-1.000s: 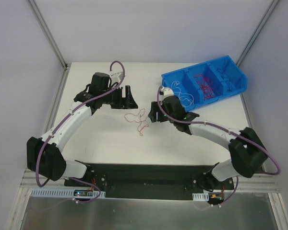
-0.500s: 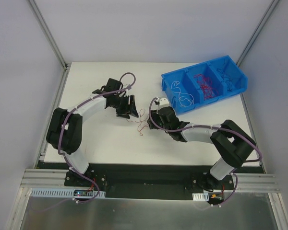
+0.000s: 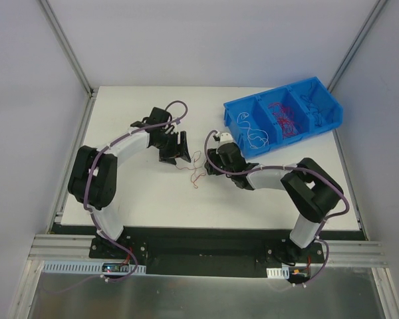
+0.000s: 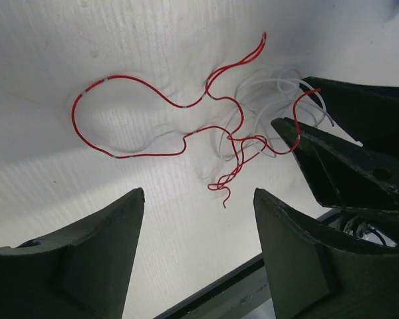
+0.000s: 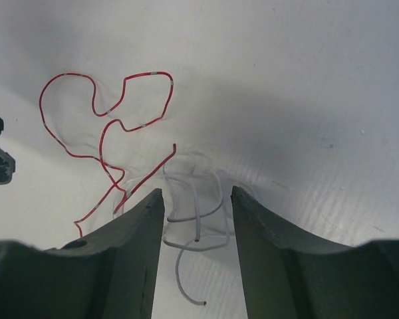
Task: Untangle the cables
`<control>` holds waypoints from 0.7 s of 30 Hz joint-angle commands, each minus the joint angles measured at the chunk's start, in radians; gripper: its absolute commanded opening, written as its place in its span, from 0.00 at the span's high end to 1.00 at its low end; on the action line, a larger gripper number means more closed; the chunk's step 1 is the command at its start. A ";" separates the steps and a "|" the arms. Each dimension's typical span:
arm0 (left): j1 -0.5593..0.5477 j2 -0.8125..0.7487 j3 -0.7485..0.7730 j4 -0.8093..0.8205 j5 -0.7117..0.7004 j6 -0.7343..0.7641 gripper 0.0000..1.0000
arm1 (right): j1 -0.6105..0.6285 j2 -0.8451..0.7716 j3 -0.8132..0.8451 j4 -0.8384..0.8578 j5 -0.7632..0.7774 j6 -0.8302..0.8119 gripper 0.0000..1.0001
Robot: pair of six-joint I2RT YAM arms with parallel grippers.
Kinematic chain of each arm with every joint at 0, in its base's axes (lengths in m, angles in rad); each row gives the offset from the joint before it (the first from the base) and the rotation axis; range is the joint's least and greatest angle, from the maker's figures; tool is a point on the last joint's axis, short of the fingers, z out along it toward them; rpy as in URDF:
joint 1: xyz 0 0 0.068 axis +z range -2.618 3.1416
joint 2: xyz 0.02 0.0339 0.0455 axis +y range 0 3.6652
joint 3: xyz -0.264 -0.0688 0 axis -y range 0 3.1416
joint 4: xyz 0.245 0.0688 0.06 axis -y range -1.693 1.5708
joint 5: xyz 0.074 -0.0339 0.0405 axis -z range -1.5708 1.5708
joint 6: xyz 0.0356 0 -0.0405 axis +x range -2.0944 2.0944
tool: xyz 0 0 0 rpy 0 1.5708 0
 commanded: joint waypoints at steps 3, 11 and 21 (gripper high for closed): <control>0.006 0.048 0.161 -0.061 -0.074 0.019 0.32 | -0.002 0.038 0.068 -0.018 -0.052 0.026 0.57; 0.008 0.304 0.445 -0.212 0.176 0.216 0.32 | -0.005 0.045 0.073 -0.025 -0.071 0.026 0.77; -0.018 0.399 0.455 -0.193 0.211 0.258 0.47 | -0.013 0.045 0.062 -0.021 -0.074 0.035 0.85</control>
